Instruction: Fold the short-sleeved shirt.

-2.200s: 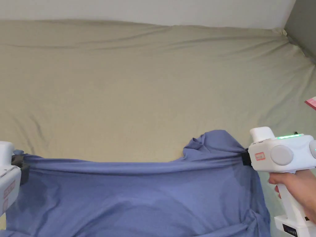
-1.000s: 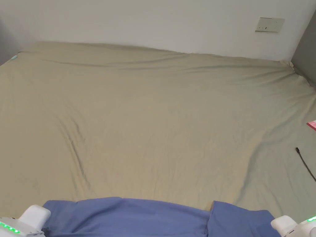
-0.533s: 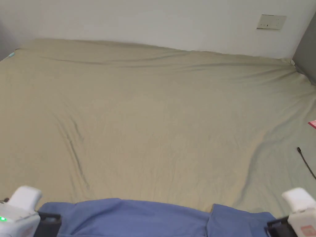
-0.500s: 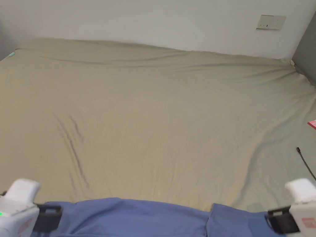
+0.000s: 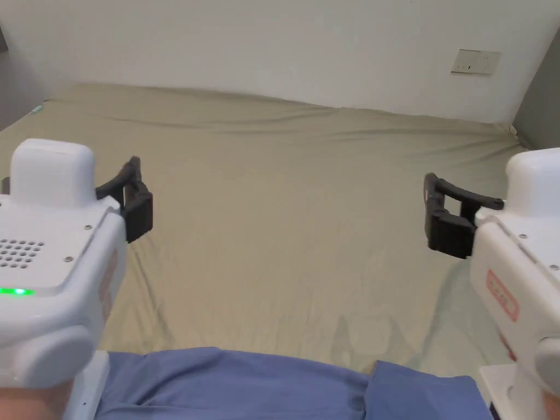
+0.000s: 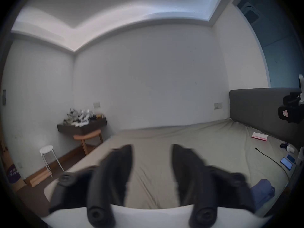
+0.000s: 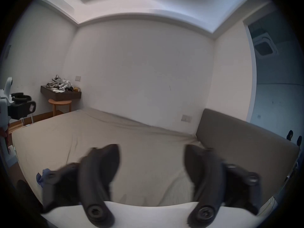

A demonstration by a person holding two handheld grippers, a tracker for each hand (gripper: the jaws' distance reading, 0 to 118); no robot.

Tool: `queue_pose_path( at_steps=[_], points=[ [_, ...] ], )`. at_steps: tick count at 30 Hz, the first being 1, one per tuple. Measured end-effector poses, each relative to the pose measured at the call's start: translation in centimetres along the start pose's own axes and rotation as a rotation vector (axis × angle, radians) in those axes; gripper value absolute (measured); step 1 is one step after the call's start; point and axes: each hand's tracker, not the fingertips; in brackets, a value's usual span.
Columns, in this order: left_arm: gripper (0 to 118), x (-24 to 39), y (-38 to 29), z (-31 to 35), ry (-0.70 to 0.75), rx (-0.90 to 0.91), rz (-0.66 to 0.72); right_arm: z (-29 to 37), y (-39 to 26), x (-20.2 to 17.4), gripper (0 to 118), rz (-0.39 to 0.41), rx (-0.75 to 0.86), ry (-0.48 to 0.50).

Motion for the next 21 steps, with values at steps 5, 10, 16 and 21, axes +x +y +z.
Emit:
queue_pose_path(
  at_steps=[5,10,16,21],
  points=[
    [0,2.5,0.3,1.5,0.020,0.068,-0.043,1.6,-0.1,-4.9,2,0.103,0.064,-0.032],
    [0,3.6,0.3,1.8,-0.027,0.072,-0.072,0.6,-0.8,-4.9,2,0.113,0.053,-0.021],
    [0,3.6,0.0,0.9,-0.083,0.034,-0.066,-0.1,-1.3,-3.9,2,0.055,0.028,-0.035],
    [0,3.2,-2.1,-1.3,-0.114,-0.052,-0.076,-0.7,-2.4,-4.0,2,0.056,-0.020,-0.035]
  ],
)
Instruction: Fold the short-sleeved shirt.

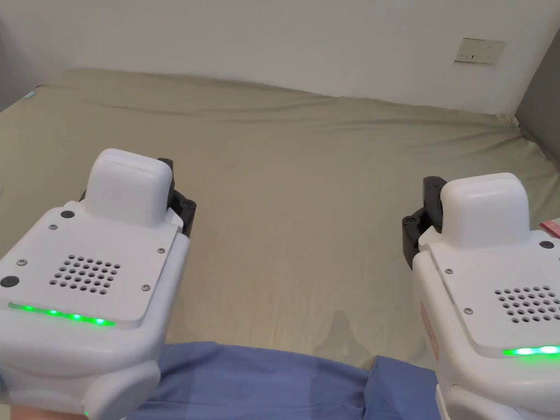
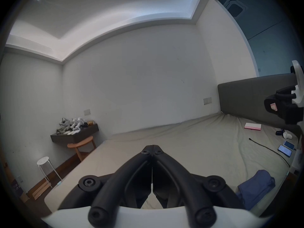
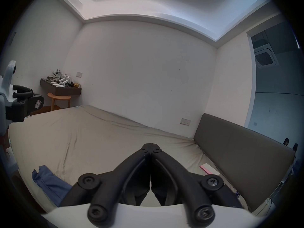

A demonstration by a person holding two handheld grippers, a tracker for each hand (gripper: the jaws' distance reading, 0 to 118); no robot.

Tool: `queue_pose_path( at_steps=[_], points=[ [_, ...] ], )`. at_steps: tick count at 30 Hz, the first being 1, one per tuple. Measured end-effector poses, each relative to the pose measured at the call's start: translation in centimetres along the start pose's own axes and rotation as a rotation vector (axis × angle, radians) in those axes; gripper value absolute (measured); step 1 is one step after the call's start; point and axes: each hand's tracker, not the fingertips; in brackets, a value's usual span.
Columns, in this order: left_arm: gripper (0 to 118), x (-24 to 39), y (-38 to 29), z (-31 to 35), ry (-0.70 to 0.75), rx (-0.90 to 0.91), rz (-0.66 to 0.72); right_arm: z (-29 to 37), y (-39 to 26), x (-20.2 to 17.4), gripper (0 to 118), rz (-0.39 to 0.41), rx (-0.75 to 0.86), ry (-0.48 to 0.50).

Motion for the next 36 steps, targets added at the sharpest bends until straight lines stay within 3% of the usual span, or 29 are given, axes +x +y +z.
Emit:
queue_pose_path(
  at_steps=[2,5,9,10,11,12,14,15,16,20,23,26,28,29,30,31,32,33,34,36],
  points=[
    [0,-0.7,-2.0,-1.6,-0.057,-0.086,0.029,-0.5,-1.0,0.2,2,0.004,-0.032,0.005],
    [0,-2.8,-8.0,-4.7,-0.270,-0.281,0.149,-1.4,-3.1,0.9,2,-0.002,-0.098,0.014],
    [0,-6.8,-17.9,-7.5,-0.363,-0.629,0.294,-2.1,-5.6,1.4,2,0.005,-0.200,0.018],
    [8,-8.2,-20.0,-7.9,-0.373,-0.701,0.337,-2.3,-6.2,1.7,2,-0.001,-0.223,0.020],
    [27,-10.0,-21.9,-8.0,-0.396,-0.752,0.400,-2.5,-6.8,2.3,2,-0.011,-0.240,0.026],
    [59,-11.7,-23.5,-8.1,-0.416,-0.790,0.484,-2.8,-7.5,2.7,2,-0.030,-0.264,0.038],
    [101,-14.5,-25.6,-7.5,-0.350,-0.790,0.589,-3.5,-8.6,3.7,2,-0.073,-0.310,0.074],
    [115,-16.4,-26.6,-7.4,-0.330,-0.791,0.652,-3.8,-9.1,4.0,2,-0.072,-0.338,0.054],
    [118,-18.0,-27.3,-7.4,-0.339,-0.790,0.728,-4.0,-9.6,4.2,2,-0.064,-0.356,0.031],
    [118,-22.1,-31.1,-7.7,-0.386,-0.859,0.917,-4.4,-10.4,4.9,2,-0.073,-0.389,0.015],
    [118,-20.1,-31.3,-7.9,-0.498,-0.946,1.085,-4.7,-10.4,4.9,2,-0.093,-0.413,0.002],
    [118,-19.8,-32.8,-8.8,-0.606,-0.813,1.183,-4.5,-10.0,4.3,2,-0.086,-0.409,0.002],
    [117,-18.3,-33.5,-9.4,-0.636,-0.818,1.302,-4.5,-9.7,4.2,2,-0.087,-0.406,0.010],
    [112,-18.3,-34.8,-10.0,-0.689,-0.782,1.356,-4.5,-9.6,4.0,2,-0.090,-0.406,0.017],
    [93,-17.4,-35.6,-10.4,-0.704,-0.842,1.391,-4.5,-9.5,3.7,2,-0.090,-0.406,0.023],
    [63,-16.3,-35.9,-10.6,-0.676,-0.873,1.384,-4.5,-9.4,3.7,2,-0.089,-0.405,0.027],
    [24,-15.5,-35.8,-10.7,-0.643,-0.871,1.340,-4.5,-9.3,3.5,2,-0.087,-0.403,0.031],
    [12,-14.7,-35.6,-10.8,-0.558,-0.922,1.222,-4.5,-9.2,3.4,2,-0.084,-0.401,0.035],
    [12,-14.0,-35.7,-11.0,-0.476,-0.981,1.122,-4.4,-9.0,3.3,2,-0.084,-0.400,0.039],
    [12,-14.6,-35.6,-10.7,-0.577,-0.885,1.261,-4.3,-8.9,3.4,2,-0.089,-0.394,0.047]
  ],
)
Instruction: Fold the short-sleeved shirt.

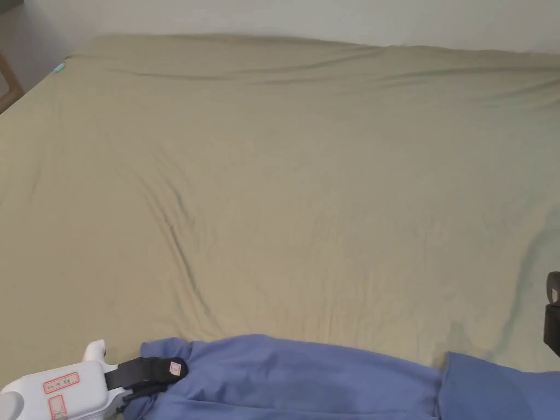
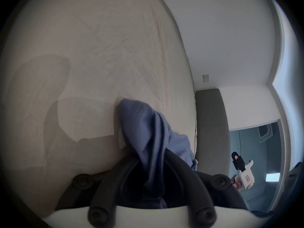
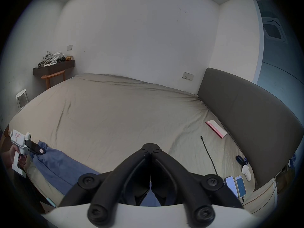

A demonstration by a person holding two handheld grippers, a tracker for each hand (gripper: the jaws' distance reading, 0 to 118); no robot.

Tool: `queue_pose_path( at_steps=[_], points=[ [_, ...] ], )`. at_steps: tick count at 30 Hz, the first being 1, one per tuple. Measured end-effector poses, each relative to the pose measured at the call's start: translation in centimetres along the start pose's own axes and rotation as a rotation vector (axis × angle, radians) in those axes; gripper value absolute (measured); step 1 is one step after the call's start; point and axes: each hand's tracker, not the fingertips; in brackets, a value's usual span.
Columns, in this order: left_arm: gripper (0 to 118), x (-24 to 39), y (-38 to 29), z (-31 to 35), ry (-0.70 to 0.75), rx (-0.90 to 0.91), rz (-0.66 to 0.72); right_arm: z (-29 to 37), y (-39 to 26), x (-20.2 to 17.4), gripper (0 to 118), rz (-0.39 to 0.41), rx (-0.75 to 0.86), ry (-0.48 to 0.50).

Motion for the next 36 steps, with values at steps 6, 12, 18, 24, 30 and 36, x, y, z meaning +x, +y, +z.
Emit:
queue_pose_path(
  at_steps=[6,12,18,24,30,36],
  points=[
    [11,4.1,-0.8,1.2,0.212,0.033,-0.226,0.4,0.4,-0.1,2,0.011,0.005,0.009],
    [11,2.9,1.4,3.8,0.208,0.103,-0.212,0.7,0.1,0.5,2,0.013,0.009,0.005],
    [11,5.4,2.4,7.3,0.289,0.157,-0.249,0.7,-0.1,0.7,2,0.010,0.005,0.000],
    [11,8.2,1.7,10.3,0.374,0.195,-0.283,0.9,-0.1,0.4,2,0.012,0.008,0.007],
    [11,14.7,-0.6,8.9,0.413,0.136,-0.403,1.4,-0.3,0.2,2,0.007,0.011,0.022],
    [11,20.9,-3.8,3.7,0.348,0.022,-0.478,2.9,-0.4,0.2,2,0.009,0.029,0.032]
  ],
)
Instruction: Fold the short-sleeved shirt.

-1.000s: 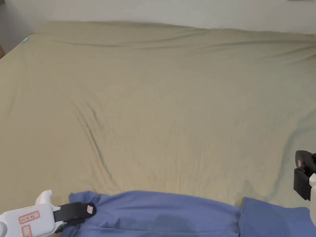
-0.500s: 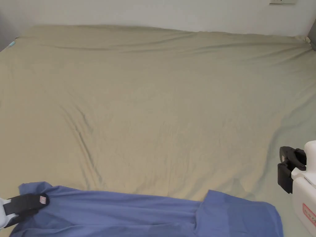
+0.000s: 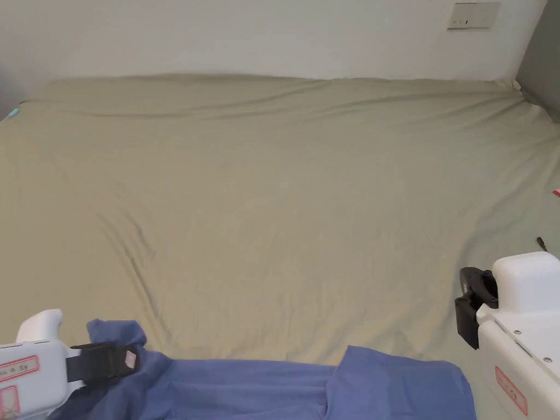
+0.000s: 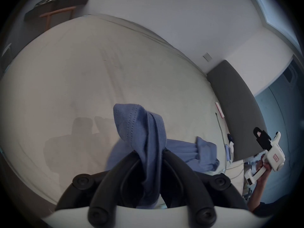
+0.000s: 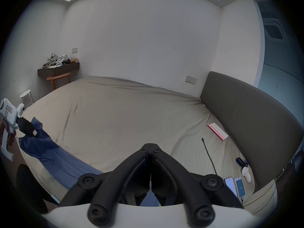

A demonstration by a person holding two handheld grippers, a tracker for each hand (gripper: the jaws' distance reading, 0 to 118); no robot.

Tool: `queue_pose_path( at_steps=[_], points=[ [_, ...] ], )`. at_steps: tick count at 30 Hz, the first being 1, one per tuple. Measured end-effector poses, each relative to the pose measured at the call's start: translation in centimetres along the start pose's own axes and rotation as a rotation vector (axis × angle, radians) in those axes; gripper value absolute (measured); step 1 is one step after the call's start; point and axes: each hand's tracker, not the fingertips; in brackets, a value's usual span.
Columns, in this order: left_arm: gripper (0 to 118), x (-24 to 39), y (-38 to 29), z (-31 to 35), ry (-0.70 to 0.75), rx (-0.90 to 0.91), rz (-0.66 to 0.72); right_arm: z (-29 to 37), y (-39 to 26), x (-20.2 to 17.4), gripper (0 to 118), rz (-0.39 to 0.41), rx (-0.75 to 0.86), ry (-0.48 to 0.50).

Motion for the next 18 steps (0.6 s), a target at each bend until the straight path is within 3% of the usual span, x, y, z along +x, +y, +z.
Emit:
queue_pose_path(
  at_steps=[4,18],
  points=[
    [11,3.7,-0.2,-3.8,-0.041,-0.071,-0.001,0.6,-0.5,1.0,2,-0.016,0.006,-0.002],
    [12,9.6,-4.3,-18.1,0.102,-0.252,-0.027,0.9,-2.7,5.3,2,-0.078,-0.015,-0.048]
  ],
)
